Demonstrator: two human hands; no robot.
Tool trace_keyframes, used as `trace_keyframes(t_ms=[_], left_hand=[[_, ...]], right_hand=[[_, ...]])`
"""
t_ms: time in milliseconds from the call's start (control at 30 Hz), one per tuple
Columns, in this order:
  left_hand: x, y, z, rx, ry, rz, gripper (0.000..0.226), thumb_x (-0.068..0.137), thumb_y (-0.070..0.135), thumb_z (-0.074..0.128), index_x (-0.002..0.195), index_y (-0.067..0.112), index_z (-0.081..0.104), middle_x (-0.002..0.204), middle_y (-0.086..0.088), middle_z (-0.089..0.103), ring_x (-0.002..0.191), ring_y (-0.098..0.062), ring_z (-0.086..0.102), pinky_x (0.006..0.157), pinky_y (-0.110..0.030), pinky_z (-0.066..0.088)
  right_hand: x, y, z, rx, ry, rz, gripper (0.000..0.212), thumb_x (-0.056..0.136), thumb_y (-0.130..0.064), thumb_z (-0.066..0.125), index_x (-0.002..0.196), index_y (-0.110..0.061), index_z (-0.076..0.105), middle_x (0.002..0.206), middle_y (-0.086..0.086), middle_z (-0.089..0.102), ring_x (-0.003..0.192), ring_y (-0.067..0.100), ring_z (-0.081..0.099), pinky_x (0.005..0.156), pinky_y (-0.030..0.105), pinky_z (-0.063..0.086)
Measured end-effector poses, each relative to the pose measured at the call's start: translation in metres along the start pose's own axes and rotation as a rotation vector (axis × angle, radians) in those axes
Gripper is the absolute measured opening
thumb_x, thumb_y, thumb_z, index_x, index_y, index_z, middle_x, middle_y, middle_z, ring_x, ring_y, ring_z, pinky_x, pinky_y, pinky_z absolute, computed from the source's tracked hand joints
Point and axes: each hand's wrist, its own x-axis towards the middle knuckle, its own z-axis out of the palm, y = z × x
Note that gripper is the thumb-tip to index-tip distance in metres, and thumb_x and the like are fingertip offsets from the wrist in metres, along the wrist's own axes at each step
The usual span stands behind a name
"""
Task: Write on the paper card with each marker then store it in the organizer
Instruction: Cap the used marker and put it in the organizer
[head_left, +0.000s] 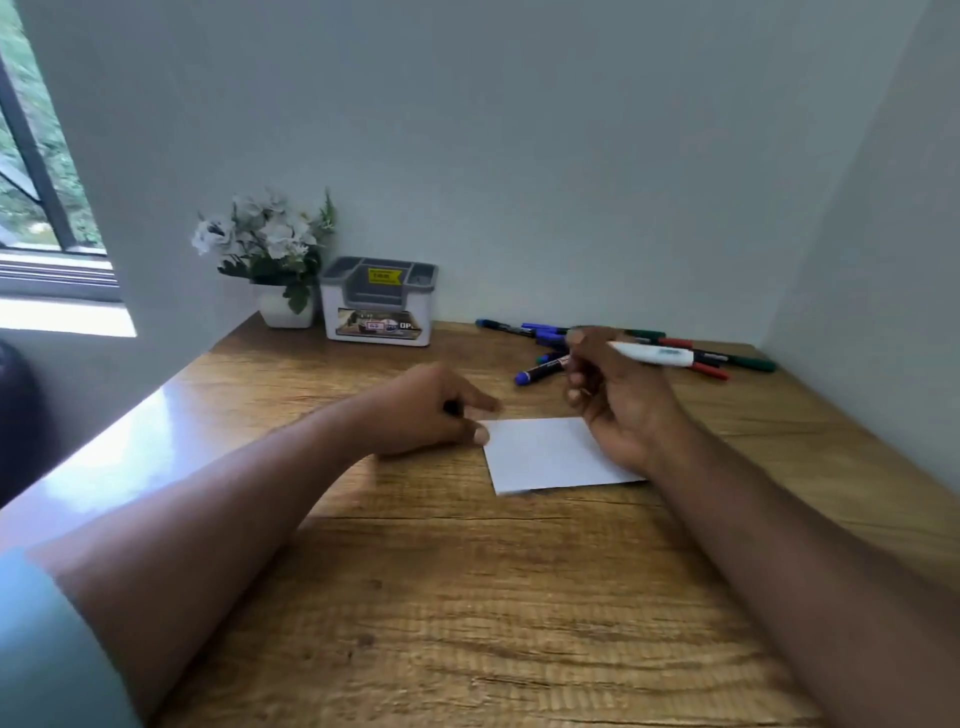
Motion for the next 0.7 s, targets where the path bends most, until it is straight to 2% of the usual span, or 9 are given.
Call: trace_keyframes(t_ms=[100, 200, 300, 367, 433, 500, 567, 700], left_hand=[[-0.002, 0.007, -0.004, 0.020, -0.111, -0.011, 0.035, 0.083, 0.035, 0.071, 0.118, 0.028, 0.067, 0.120, 0.013, 0.067, 0.092, 0.001, 0.060, 0.088, -0.021, 0.045], [-0.011, 0.005, -0.012, -0.097, -0.200, 0.013, 0.024, 0.080, 0.030, 0.075, 0.103, 0.027, 0.075, 0.102, 0.018, 0.073, 0.092, 0.002, 0.066, 0.090, -0.021, 0.048], [-0.013, 0.001, -0.011, -0.182, -0.143, 0.038, 0.020, 0.082, 0.026, 0.074, 0.102, 0.028, 0.076, 0.099, 0.017, 0.074, 0.092, -0.003, 0.068, 0.090, -0.026, 0.051], [-0.009, 0.001, -0.007, -0.179, -0.114, 0.053, 0.025, 0.083, 0.031, 0.072, 0.108, 0.035, 0.072, 0.101, 0.016, 0.074, 0.092, -0.009, 0.068, 0.085, -0.028, 0.053], [-0.007, 0.003, -0.002, -0.130, -0.168, 0.071, 0.029, 0.083, 0.032, 0.071, 0.111, 0.039, 0.069, 0.094, 0.029, 0.070, 0.088, 0.005, 0.065, 0.073, -0.013, 0.047], [-0.003, 0.005, -0.002, -0.088, -0.209, 0.092, 0.030, 0.085, 0.027, 0.070, 0.115, 0.032, 0.068, 0.070, 0.040, 0.061, 0.074, 0.020, 0.057, 0.063, -0.001, 0.037], [0.000, 0.004, -0.004, -0.078, -0.228, 0.116, 0.030, 0.085, 0.025, 0.070, 0.114, 0.029, 0.068, 0.061, 0.042, 0.057, 0.069, 0.021, 0.054, 0.062, 0.002, 0.034], [0.005, -0.001, -0.004, -0.133, -0.255, 0.124, 0.027, 0.083, 0.021, 0.071, 0.109, 0.027, 0.071, 0.071, 0.039, 0.063, 0.075, 0.017, 0.060, 0.066, 0.003, 0.036]], right_hand=[[0.001, 0.012, 0.001, -0.096, -0.047, 0.056, 0.007, 0.080, -0.003, 0.070, 0.076, -0.008, 0.067, 0.058, 0.003, 0.052, 0.049, 0.010, 0.043, 0.041, 0.021, 0.034], [0.005, 0.012, -0.004, -0.199, -0.212, 0.037, 0.007, 0.080, -0.002, 0.068, 0.074, -0.005, 0.066, 0.058, 0.007, 0.049, 0.047, 0.012, 0.040, 0.039, 0.022, 0.031], [0.005, 0.013, -0.002, -0.243, -0.361, 0.033, 0.011, 0.074, -0.005, 0.069, 0.072, -0.001, 0.059, 0.052, 0.007, 0.055, 0.041, 0.014, 0.045, 0.038, 0.021, 0.034], [0.002, 0.015, 0.003, -0.259, -0.412, 0.041, 0.010, 0.073, -0.009, 0.065, 0.071, 0.000, 0.062, 0.053, 0.008, 0.059, 0.039, 0.015, 0.051, 0.038, 0.020, 0.039], [0.002, 0.014, 0.007, -0.264, -0.444, 0.030, 0.012, 0.074, -0.009, 0.063, 0.065, -0.004, 0.070, 0.055, 0.011, 0.063, 0.039, 0.017, 0.054, 0.039, 0.022, 0.042], [-0.002, 0.010, 0.009, -0.275, -0.448, -0.002, 0.016, 0.076, -0.010, 0.062, 0.065, -0.006, 0.073, 0.055, 0.011, 0.064, 0.040, 0.017, 0.055, 0.040, 0.023, 0.045], [-0.009, 0.007, 0.008, -0.292, -0.460, -0.025, 0.016, 0.077, -0.012, 0.061, 0.067, -0.005, 0.072, 0.055, 0.011, 0.064, 0.040, 0.017, 0.055, 0.040, 0.023, 0.045], [-0.024, 0.012, 0.000, -0.475, -0.492, -0.021, 0.010, 0.073, -0.016, 0.069, 0.068, -0.009, 0.073, 0.063, 0.019, 0.064, 0.046, 0.023, 0.054, 0.039, 0.024, 0.044]])
